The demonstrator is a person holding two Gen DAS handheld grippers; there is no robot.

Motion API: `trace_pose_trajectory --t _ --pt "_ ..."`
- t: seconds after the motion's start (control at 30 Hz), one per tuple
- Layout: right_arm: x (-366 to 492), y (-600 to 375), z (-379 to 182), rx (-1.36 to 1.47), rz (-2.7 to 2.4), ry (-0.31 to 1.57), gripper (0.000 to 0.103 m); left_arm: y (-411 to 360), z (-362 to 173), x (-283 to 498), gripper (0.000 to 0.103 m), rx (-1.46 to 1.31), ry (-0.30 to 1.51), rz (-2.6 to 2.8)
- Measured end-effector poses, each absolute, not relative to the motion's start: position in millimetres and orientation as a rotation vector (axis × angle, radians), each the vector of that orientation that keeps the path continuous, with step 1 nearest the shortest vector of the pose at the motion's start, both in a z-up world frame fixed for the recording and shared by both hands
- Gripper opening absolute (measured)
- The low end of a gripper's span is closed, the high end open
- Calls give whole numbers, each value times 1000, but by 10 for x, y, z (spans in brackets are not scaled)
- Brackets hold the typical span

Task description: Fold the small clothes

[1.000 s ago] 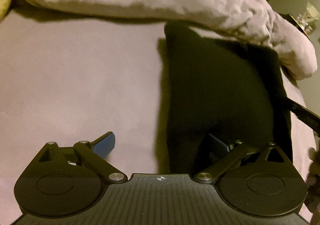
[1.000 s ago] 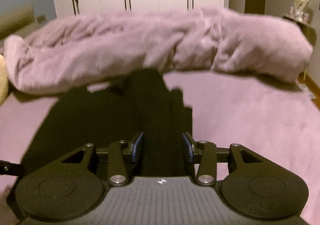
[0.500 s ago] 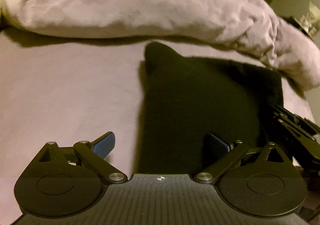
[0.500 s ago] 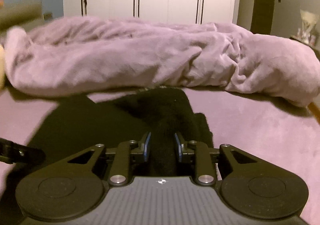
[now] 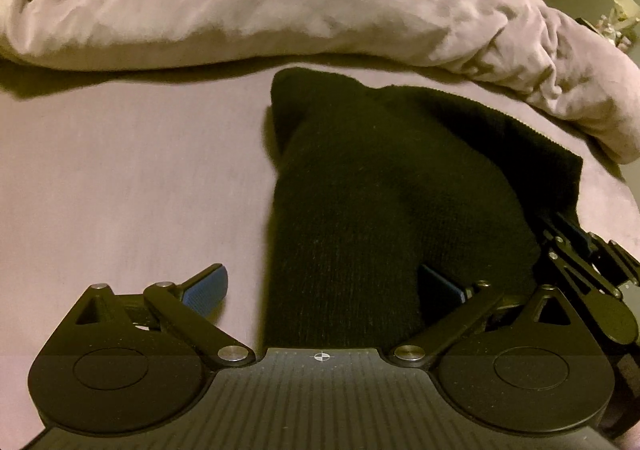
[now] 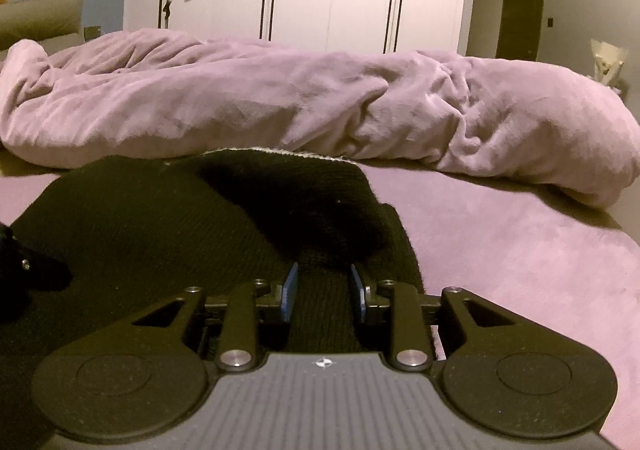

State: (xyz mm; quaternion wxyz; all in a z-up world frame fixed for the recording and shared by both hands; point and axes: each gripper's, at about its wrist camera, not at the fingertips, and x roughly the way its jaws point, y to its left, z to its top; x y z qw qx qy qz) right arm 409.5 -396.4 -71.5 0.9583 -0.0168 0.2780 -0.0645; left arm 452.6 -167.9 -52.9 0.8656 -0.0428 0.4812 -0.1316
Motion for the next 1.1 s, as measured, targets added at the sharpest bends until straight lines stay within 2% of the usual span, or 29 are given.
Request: trace_pose_trajectory --t 0.27,0.47,0.53,0.67,0.8,0.83,0.9,0.93,1.1 --pt "4037 -4087 -589 55 -71 595 31 -1597 -515 4481 103 -145 1030 -262" --pt "3584 -4073 -394 17 -11 670 40 -1395 -375 4371 103 -245 1107 -295" --pt "3414 -4090 -370 17 -47 722 72 -1274 -315 4255 103 -267 1101 -332" --pt "3117 -4357 -415 240 -42 800 73 -1076 -343 4020 103 -295 1178 -413" --pt "3115 -4549 -572 451 -27 847 74 -1079 -610 3847 103 -273 1265 -471" --pt "3159 -4568 -610 485 -24 863 77 -1069 -665 3840 100 -284 1281 -467" --pt "3280 -4600 -627 509 -13 887 81 -1022 -640 3893 93 -312 1276 -465" --pt "3327 -4614 -610 510 -2 887 82 -1004 -584 3937 93 -318 1258 -472" --pt "3557 -4722 -597 533 31 877 82 -1112 -419 4214 97 -336 1188 -505"
